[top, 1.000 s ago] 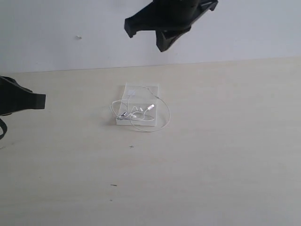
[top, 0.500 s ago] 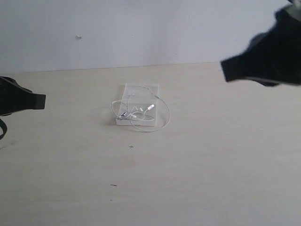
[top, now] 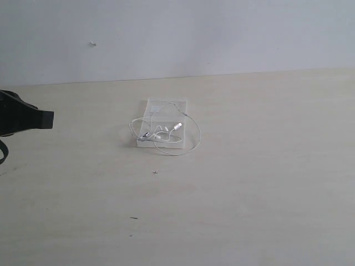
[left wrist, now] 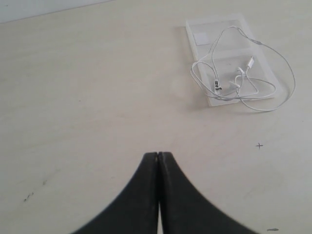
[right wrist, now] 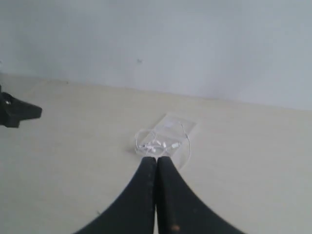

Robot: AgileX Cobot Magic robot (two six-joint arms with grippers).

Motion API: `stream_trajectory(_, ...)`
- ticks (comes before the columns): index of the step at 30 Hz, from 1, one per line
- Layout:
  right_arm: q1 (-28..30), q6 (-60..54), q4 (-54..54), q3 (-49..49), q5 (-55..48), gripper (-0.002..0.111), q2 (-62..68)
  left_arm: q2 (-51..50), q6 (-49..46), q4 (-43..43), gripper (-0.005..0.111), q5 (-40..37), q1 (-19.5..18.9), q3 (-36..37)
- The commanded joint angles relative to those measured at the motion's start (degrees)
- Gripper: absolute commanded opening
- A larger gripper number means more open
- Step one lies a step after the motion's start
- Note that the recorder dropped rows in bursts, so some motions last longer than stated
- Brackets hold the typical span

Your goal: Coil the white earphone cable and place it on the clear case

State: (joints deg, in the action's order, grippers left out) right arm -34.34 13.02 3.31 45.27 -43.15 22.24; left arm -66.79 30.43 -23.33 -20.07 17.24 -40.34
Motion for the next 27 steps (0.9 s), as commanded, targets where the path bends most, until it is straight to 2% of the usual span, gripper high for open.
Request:
stream_trajectory(1, 2.19, -2.59, 0.01, -4.29, 9.22, 0.000, -6.36, 0.37, -0.25, 0.36, 0.000, -0.17, -0.17, 0.13)
stream_trajectory(6, 9.90, -10.72, 0.01, -19.01, 24.61, 0.000, -11.90, 0.37, -0.25, 0.36, 0.000, -0.17, -0.17, 0.13)
stream_trajectory(13, 16.62, -12.26, 0.15, -35.15, 26.98, 0.000, -16.75, 0.37, -0.25, 0.36, 0.000, -0.17, -0.17, 0.13)
stream_trajectory(22, 24.20, -13.02, 0.01, -45.27, 30.41, 0.000, -22.24, 0.37, -0.25, 0.36, 0.000, -0.17, -0.17, 0.13)
stream_trajectory(27, 25.48, -13.02, -0.71, -45.27, 28.54, 0.000, -22.24, 0.37, -0.25, 0.36, 0.000, -0.35, -0.17, 0.13)
